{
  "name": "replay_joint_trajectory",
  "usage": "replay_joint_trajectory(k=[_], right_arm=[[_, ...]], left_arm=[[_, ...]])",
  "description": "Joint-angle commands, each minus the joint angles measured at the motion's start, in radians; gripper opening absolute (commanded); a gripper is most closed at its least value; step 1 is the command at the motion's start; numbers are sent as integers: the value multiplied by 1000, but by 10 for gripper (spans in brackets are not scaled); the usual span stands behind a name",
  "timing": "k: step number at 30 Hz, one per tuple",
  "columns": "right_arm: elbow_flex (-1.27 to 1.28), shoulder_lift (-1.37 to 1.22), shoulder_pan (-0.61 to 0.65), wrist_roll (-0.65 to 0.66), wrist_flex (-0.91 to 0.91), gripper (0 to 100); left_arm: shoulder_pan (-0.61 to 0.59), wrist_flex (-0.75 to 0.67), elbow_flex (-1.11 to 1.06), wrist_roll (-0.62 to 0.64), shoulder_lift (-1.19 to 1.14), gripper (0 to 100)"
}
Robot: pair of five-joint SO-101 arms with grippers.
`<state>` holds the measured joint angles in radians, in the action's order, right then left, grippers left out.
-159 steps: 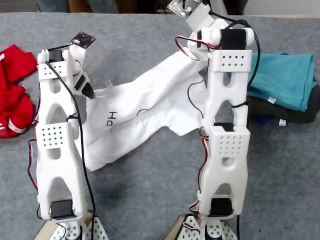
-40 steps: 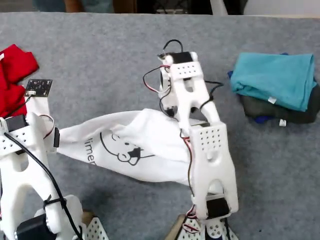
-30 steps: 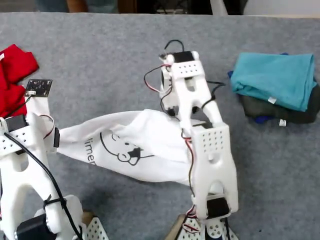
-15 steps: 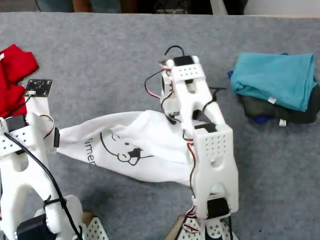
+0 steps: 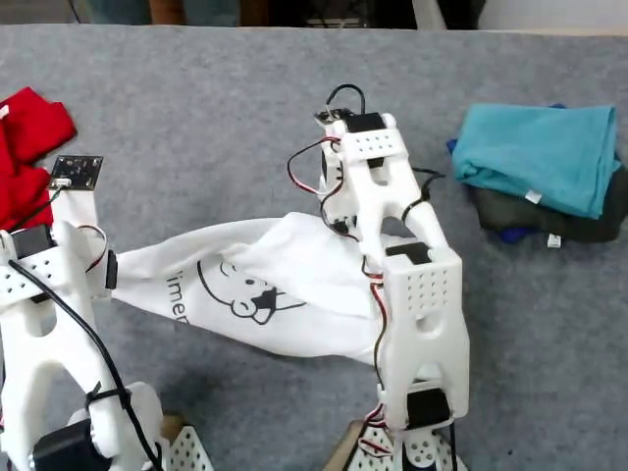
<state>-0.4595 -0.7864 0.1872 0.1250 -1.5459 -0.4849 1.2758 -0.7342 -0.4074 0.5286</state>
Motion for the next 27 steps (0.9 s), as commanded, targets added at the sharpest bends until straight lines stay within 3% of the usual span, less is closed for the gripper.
replay_joint_trajectory(k=[1, 8, 17, 27], right_arm=[[-5, 27, -21, 8, 28, 56], [-99, 33, -48, -2, 12, 32], [-453, 30, -12, -2, -183, 13], [-1058, 157, -75, -64, -219, 13]], left_arm=[[-1, 0, 28, -8, 34, 29], [-1, -3, 51, -2, 34, 29], [22, 20, 225, 0, 34, 29], [147, 203, 677, 135, 26, 29]])
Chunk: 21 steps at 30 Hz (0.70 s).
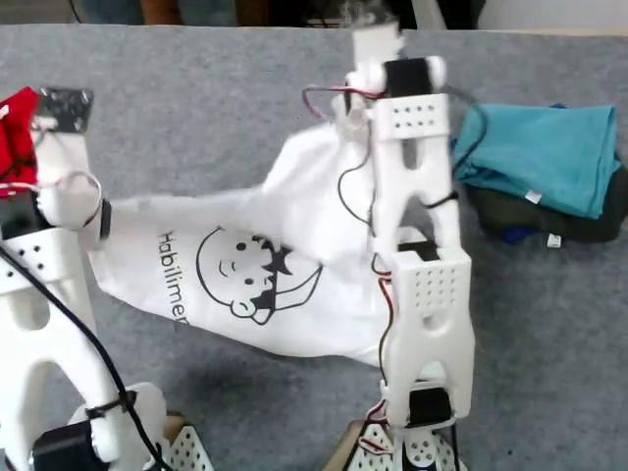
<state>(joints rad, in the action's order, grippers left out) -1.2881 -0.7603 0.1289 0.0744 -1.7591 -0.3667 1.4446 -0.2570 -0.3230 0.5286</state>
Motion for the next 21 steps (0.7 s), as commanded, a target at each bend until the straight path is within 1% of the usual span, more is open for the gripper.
replay_joint_trajectory(k=[1, 3, 6, 7, 10, 12, 13, 15, 17, 21], right_arm=[[-303, 168, -17, -14, -6, 13], [-401, 255, -17, -14, 6, 13], [-351, 486, -46, -23, 61, 13], [-340, 564, -66, -46, 94, 13], [-271, 777, -138, -110, 209, 13], [-196, 905, -176, -126, 265, 13], [-147, 966, -184, -127, 295, 13], [-50, 1086, -184, -127, 359, 13], [51, 1188, -184, -123, 439, 13], [315, 1297, -187, -120, 591, 13]], left_arm=[[33, 49, 266, 75, 25, 29], [45, 68, 392, 123, 26, 29], [50, 95, 575, 170, 34, 29], [50, 117, 642, 175, 34, 29], [50, 209, 869, 176, 34, 29], [50, 299, 1018, 186, 34, 29], [50, 322, 1075, 199, 35, 28], [41, 318, 1139, 215, 58, 28], [41, 318, 1158, 209, 115, 28], [48, 313, 1044, 196, 213, 29]])
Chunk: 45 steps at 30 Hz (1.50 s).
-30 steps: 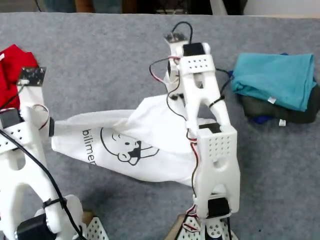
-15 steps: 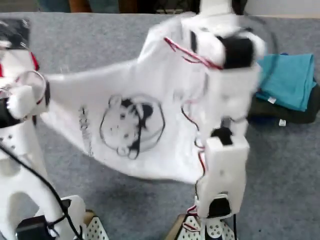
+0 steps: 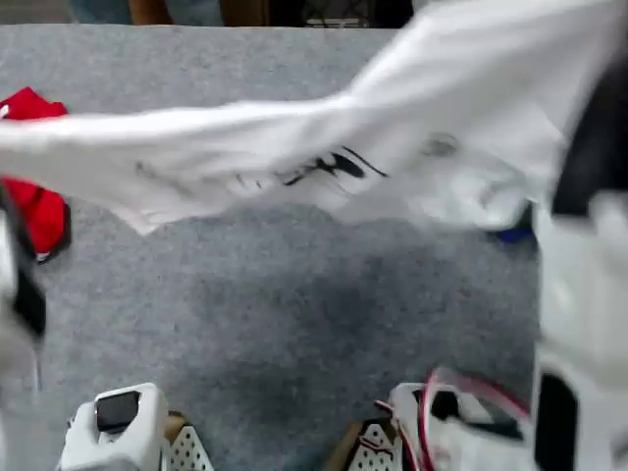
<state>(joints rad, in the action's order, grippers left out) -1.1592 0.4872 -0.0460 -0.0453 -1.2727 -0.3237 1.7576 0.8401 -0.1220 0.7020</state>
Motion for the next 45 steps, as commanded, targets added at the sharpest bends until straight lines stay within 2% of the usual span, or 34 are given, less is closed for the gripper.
replay_joint_trajectory(k=[1, 4, 7, 9, 13, 15, 17, 20, 25, 30, 33, 34, 37, 39, 43, 45], right_arm=[[257, 51, -12, 0, 135, 13], [470, 27, -11, 0, 210, 13], [688, -44, -6, -5, 334, 13], [820, -120, 18, 0, 431, 13], [955, -360, 54, -3, 643, 13], [932, -519, 57, -5, 750, 13], [840, -684, 57, -6, 813, 13], [611, -892, 61, -6, 738, 13], [193, -1043, 94, 3, 281, 13], [-85, -1122, 133, 183, -195, 13], [-197, -1162, 173, 287, -486, 13], [-203, -1175, 178, 295, -503, 13], [-116, -1136, 150, 296, -500, 13], [41, -1064, 146, 304, -500, 13], [533, -800, 161, 373, -485, 13], [799, -661, 157, 390, -417, 13]], left_arm=[[7, -3, -97, -3, 49, 29], [7, -80, -291, -2, 32, 29], [1, -265, -558, 0, -2, 29], [5, -476, -769, -3, -44, 29], [8, -1022, -1109, -3, -206, 29], [19, -1218, -1152, -5, -324, 30], [25, -1306, -1110, -5, -454, 30], [47, -1247, -951, -5, -618, 30], [41, -933, -756, -6, -697, 29], [45, -612, -769, -34, -646, 29], [50, -522, -888, -101, -589, 29], [44, -514, -946, -114, -562, 29], [42, -512, -1156, -167, -466, 29], [51, -519, -1300, -199, -385, 29], [41, -654, -1566, -209, -222, 29], [41, -710, -1670, -210, -155, 29]])
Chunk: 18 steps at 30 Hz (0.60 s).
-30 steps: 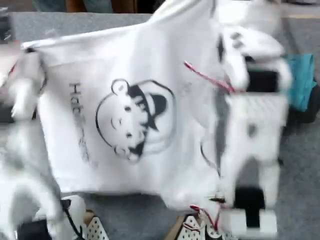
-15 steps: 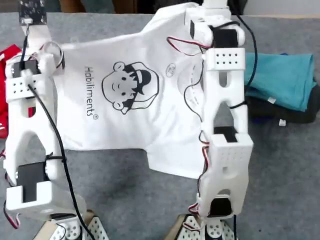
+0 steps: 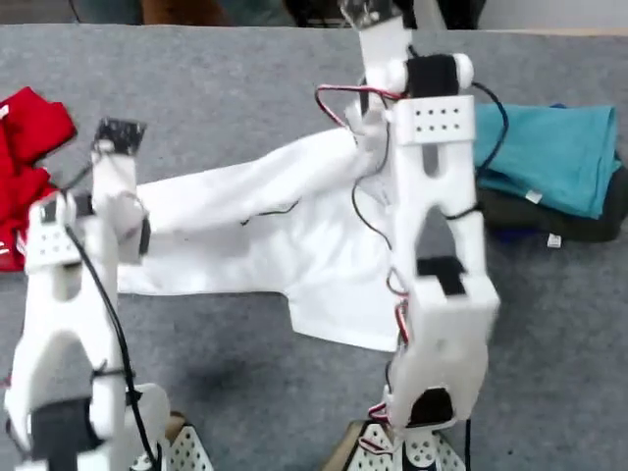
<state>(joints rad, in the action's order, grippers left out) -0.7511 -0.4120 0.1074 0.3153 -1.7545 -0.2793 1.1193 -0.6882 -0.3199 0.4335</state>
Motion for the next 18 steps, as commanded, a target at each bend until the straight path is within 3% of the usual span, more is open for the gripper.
replay_joint_trajectory(k=[1, 10, 18], right_arm=[[515, 308, -11, 31, 112, 13], [1409, 825, -58, 115, 451, 13], [1679, 906, -109, 147, 566, 13]], left_arm=[[-4, -89, -182, -12, 138, 29], [-88, -109, -263, -11, 193, 29], [-99, -107, -272, -12, 193, 29]])
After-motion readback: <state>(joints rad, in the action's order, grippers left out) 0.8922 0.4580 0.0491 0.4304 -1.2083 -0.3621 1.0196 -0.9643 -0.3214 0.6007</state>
